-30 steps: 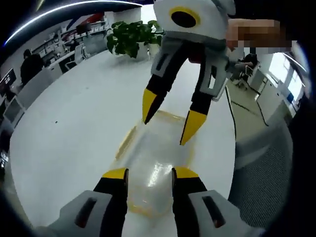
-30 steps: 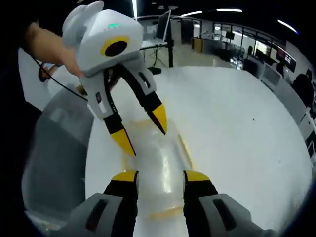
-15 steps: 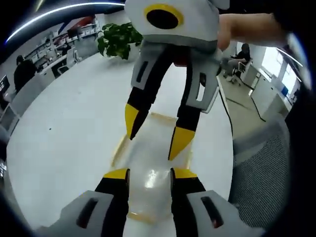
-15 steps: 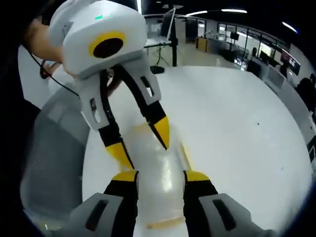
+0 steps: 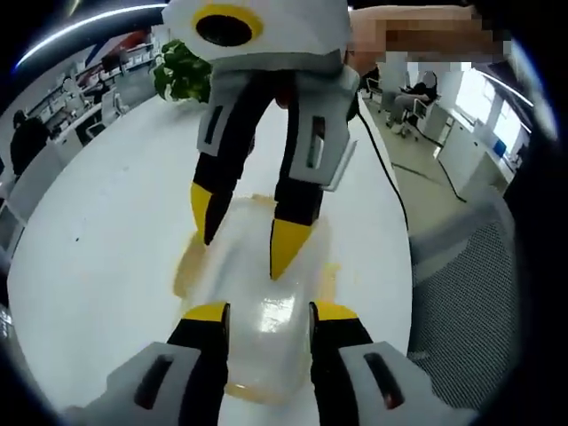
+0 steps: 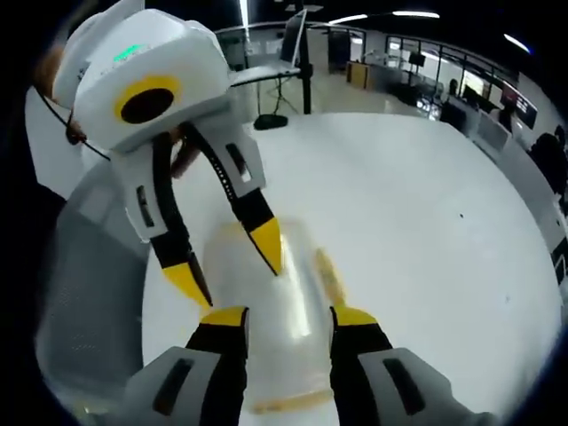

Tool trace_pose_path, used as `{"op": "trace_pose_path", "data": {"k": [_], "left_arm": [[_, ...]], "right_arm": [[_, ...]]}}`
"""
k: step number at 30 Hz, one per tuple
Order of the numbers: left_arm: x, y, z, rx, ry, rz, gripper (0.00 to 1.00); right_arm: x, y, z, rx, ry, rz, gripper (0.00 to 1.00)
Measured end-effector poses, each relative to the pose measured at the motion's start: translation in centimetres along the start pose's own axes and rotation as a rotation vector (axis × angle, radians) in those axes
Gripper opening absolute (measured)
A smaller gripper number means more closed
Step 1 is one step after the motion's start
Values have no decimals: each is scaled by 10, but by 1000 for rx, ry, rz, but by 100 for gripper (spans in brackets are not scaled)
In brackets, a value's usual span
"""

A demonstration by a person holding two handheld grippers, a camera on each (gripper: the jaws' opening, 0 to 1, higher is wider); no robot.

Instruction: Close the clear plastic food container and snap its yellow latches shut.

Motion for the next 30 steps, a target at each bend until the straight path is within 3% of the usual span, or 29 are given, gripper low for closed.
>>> {"op": "trace_pose_path", "data": {"k": [7,9,16,23,27,30], "left_arm": [[1,-4,0,12,12,-16,37],[2,-3,1,39,19,-76,39],[1,-3,1,32,19,-51,42],[1,-2,3,26,43,-70,45],[12,-8,11,33,20,-66,47],[12,-16,7,35,46,-71,50]], "right_arm": [[4,-8,-2,12,7,-16,37],[6,-6,-3,21,13,-5,39],[5,-1,-14,131,36,-130,46],[5,-5,-13,164,88,-119,45],[6,-5,-12,177,120,-92,46],[12,-6,-12,181,127,-83,52]]}}
Point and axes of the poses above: the point that each gripper's makers call its tool centre point, and the gripper's own axes: z roughly backward along the fingers, y roughly to its left, x roughly out of its top, the point moved 3 cm from there along z, roughly backward along the fingers, and after that the axes turned 11 degrees about -z, right-handed, at the moved point
